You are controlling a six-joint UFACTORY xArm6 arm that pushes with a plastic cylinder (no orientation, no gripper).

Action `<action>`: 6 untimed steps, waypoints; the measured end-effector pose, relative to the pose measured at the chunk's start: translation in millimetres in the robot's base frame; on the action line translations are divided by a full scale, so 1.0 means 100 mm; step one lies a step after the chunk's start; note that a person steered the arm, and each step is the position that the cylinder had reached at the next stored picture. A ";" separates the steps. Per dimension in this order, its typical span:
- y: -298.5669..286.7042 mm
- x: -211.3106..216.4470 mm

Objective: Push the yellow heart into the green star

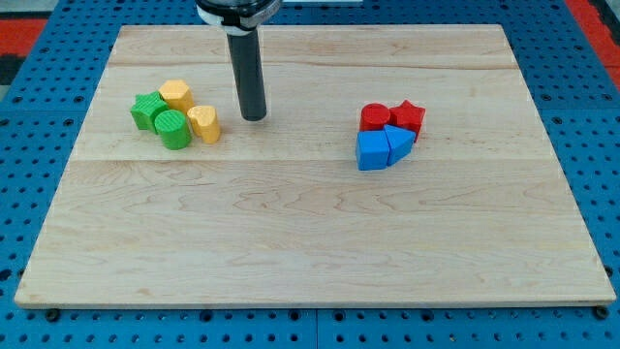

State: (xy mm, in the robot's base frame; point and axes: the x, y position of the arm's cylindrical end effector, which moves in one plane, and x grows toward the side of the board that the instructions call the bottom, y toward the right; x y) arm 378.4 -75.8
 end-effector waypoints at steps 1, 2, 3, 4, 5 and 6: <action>-0.24 0.18; -0.63 0.19; -0.98 0.19; -0.99 0.19; -0.58 0.12; -0.37 -0.29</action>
